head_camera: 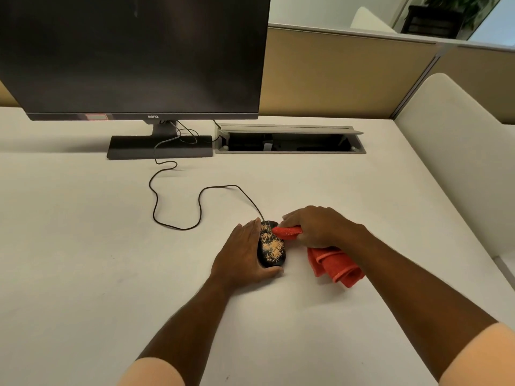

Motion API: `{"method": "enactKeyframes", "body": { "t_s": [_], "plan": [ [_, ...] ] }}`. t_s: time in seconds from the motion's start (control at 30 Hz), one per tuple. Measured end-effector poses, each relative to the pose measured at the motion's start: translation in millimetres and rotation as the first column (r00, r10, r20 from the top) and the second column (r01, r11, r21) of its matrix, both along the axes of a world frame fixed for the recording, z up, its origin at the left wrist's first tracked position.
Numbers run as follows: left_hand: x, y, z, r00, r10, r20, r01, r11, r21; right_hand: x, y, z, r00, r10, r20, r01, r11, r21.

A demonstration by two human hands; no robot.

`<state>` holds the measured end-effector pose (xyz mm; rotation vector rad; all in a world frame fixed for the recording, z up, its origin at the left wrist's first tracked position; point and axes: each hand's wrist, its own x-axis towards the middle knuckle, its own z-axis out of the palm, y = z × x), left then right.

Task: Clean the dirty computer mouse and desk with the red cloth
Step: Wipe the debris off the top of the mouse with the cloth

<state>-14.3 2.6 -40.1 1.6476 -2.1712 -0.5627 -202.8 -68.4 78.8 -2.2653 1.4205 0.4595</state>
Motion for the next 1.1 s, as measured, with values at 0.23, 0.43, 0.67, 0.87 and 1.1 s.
{"method": "enactKeyframes", "body": {
  "t_s": [0.23, 0.43, 0.67, 0.87, 1.1],
  "plan": [
    [0, 1, -1, 1.000, 0.008, 0.003, -0.008, 1.000, 0.005, 12, -6, -3, 0.992, -0.110, 0.059, 0.116, 0.987, -0.108],
    [0, 1, -1, 1.000, 0.006, -0.015, -0.007, 1.000, -0.020, 23, 8, -5, 0.998, -0.063, 0.006, 0.063, 0.997, -0.046],
    [0, 0, -2, 1.000, 0.014, -0.015, -0.014, 1.000, 0.008, 6, 8, 9, 0.999, -0.033, -0.002, 0.033, 0.999, 0.019],
    [1, 1, -3, 1.000, 0.015, 0.001, -0.015, 1.000, 0.008, 5, 1, -1, 0.989, -0.130, 0.070, 0.138, 0.984, -0.117],
    [1, 1, -3, 1.000, -0.002, -0.006, 0.002, 1.000, -0.020, 15, 14, -14, 0.995, -0.076, 0.066, 0.081, 0.994, -0.074]
  ]
}}
